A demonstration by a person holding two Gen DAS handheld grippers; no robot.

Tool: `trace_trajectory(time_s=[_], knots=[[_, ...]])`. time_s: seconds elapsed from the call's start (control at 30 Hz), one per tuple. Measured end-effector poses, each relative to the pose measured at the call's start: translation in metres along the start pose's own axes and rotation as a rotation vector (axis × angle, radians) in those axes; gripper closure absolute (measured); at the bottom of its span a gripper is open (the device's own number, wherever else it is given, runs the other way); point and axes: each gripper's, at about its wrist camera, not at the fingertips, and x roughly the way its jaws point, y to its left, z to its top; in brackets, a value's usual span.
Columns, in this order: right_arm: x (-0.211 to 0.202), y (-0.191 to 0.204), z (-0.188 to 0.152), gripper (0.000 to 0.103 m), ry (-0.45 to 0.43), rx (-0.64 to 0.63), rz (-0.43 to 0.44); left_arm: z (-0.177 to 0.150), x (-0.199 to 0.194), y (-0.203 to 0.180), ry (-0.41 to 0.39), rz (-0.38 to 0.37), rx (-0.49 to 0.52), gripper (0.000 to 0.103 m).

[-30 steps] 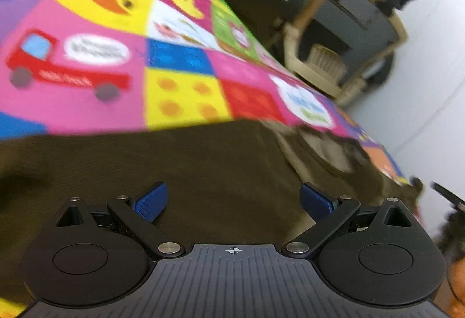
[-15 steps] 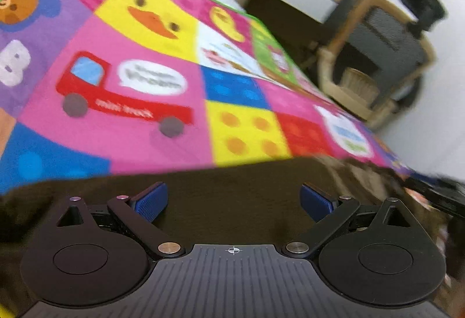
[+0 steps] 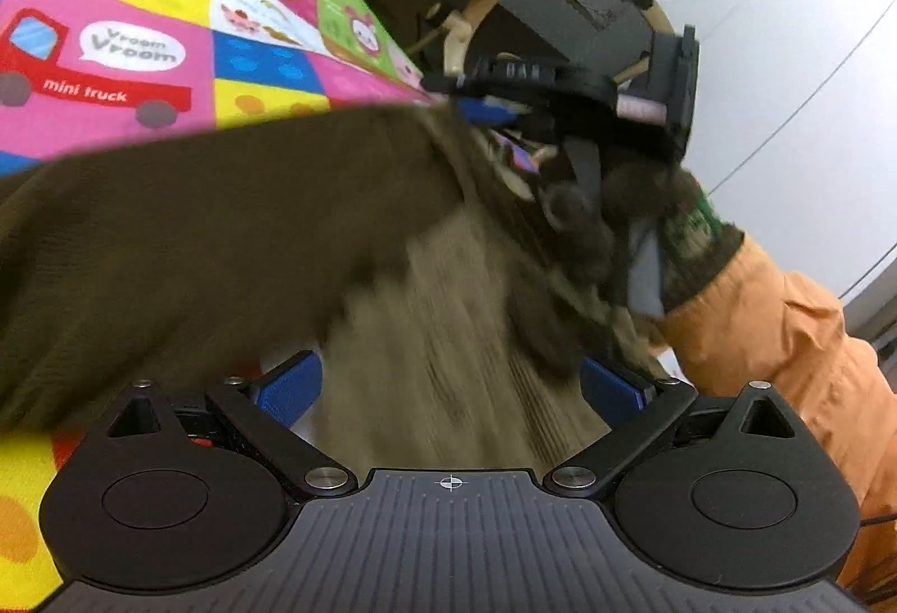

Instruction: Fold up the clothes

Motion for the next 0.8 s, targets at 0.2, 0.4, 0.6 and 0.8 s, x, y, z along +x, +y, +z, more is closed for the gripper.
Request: trace_trajectory(time_s=[0.2, 0.4, 0.6, 0.8], knots=[[-0.126, 0.002, -0.039, 0.036, -0.141, -0.114, -0.015, -0.007, -0.005, -0.011, -0.021, 0.074, 0.063, 0.002], [-0.259, 0.012, -0.133, 0.020, -0.201, -0.324, -0.189, -0.028, -0.011, -0.054, -0.045, 0.133, 0.298, 0.001], [-0.305, 0.029, -0.245, 0.016, -0.089, -0.459, -0.318, -0.068, -0.016, -0.101, 0.007, 0.085, 0.528, 0.001], [-0.286, 0.050, -0.289, 0.016, -0.083, -0.593, -0.460, -0.106, -0.030, -0.108, 0.039, 0.146, 0.557, 0.000]])
